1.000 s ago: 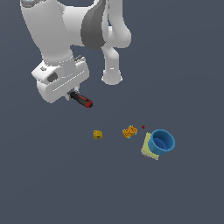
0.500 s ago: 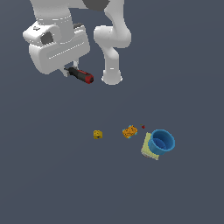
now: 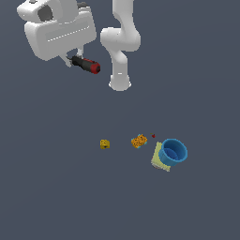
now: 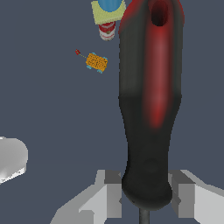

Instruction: Pick up a designated object from a clutter of objects.

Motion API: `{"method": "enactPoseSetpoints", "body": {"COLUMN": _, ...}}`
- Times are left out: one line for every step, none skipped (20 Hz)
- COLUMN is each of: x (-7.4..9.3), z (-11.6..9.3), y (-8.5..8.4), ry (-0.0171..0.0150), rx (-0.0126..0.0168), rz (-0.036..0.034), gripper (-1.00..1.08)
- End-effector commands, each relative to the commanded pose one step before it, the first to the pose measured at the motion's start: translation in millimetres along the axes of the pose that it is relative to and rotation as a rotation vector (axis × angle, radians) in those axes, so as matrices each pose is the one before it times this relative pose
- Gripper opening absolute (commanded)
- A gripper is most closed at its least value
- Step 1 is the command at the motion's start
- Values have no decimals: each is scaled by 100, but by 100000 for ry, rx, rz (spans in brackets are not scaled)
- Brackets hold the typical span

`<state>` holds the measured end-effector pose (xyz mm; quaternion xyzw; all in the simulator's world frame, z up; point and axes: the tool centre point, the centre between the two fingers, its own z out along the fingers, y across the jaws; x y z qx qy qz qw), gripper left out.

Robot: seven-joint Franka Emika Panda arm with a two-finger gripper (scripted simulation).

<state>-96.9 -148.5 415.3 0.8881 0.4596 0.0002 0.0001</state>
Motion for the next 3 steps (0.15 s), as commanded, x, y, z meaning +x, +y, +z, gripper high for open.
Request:
{"method": "enactPoseSetpoints", "body": {"x": -45, "z": -449, "y": -102, "ry": -9, "rx": 32, "rz": 11, "gripper": -100}}
{"method": "enactPoseSetpoints", "body": {"x": 1, "z": -51, "y": 13, "ry": 0, "rx": 0, "rz": 0, "gripper": -100}}
{"method": "enactPoseSetpoints", "body": {"x": 2, "z": -12, "y": 10, "ry": 0, "rx": 0, "rz": 0, "gripper": -100}}
